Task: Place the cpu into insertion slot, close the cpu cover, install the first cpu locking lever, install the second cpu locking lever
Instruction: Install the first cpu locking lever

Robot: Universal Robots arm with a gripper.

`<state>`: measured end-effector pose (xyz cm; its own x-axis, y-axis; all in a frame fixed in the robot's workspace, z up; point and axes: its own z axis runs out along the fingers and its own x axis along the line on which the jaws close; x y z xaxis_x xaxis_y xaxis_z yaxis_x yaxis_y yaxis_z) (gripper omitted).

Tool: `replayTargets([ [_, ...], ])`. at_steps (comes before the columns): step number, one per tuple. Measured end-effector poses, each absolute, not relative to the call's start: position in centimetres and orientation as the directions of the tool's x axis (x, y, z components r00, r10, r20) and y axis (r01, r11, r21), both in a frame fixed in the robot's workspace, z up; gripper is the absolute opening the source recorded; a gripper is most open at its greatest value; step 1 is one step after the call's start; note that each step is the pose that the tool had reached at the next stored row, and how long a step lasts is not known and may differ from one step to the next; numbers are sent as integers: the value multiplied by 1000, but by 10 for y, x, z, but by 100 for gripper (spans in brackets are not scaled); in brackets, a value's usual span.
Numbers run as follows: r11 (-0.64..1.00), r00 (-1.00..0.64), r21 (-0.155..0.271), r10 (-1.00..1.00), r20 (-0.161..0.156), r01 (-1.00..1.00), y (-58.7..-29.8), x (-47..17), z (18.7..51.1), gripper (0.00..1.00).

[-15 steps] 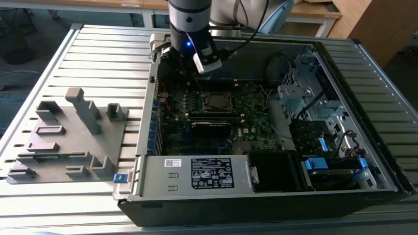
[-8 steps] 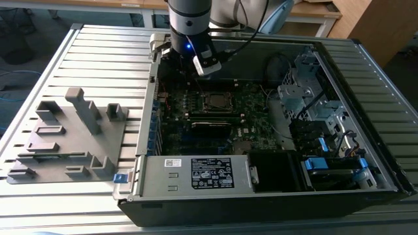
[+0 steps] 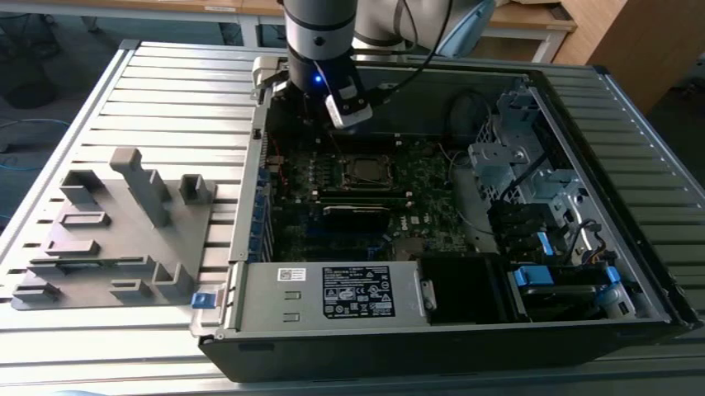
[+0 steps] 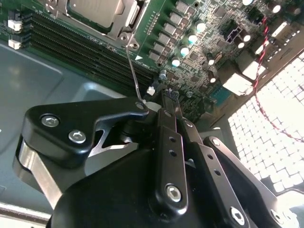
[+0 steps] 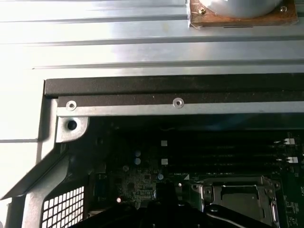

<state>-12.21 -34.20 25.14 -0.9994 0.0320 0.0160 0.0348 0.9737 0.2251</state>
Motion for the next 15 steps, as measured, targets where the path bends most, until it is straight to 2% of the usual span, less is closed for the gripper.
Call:
replayTargets([
  [15,971,-999,239,32,17,35,-340,-113,250,11],
])
